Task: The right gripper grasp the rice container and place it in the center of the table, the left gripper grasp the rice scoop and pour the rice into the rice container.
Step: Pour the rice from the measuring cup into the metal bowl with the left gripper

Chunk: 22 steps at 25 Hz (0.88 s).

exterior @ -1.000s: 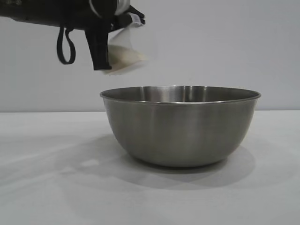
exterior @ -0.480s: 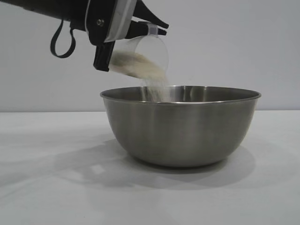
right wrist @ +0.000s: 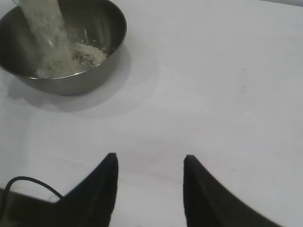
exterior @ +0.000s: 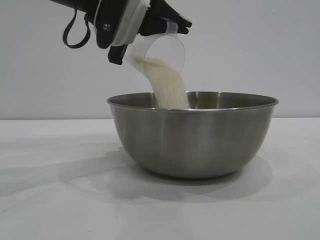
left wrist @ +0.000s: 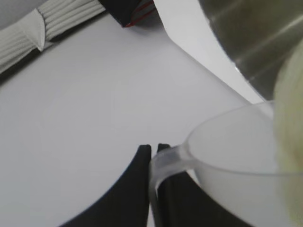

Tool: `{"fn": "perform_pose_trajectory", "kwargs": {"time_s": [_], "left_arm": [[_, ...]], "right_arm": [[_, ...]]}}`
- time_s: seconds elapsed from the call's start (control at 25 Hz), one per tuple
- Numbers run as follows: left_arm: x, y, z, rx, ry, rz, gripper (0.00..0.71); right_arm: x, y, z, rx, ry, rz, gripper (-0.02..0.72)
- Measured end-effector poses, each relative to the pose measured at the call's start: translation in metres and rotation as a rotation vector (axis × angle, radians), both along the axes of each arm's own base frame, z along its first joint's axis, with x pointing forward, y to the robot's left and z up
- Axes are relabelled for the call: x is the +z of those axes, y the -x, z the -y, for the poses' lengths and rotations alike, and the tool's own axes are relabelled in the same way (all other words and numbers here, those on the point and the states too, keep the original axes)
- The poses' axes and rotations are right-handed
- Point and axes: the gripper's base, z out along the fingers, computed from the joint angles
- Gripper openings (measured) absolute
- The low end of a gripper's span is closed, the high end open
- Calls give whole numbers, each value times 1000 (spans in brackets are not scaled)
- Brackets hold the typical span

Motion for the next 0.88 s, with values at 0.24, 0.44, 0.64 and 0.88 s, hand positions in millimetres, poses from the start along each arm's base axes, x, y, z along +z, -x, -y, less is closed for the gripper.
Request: {"fn": "perform_pose_trajectory", "kwargs": {"time_s": [0.24,0.44,0.64,0.88], "left_arm": [[0,0,0,2,-5,1,0],[0,0,0,7,7,-21,0],[5,-3,0,135,302,-430,0],[20,-21,-12,368,947,-997,0]], "right_arm": [[0,0,0,0,0,0,297],[0,0,0,-1,-1,0,297],[0,0,0,-1,-1,0,297],[0,0,0,-1,-1,0,297]]}}
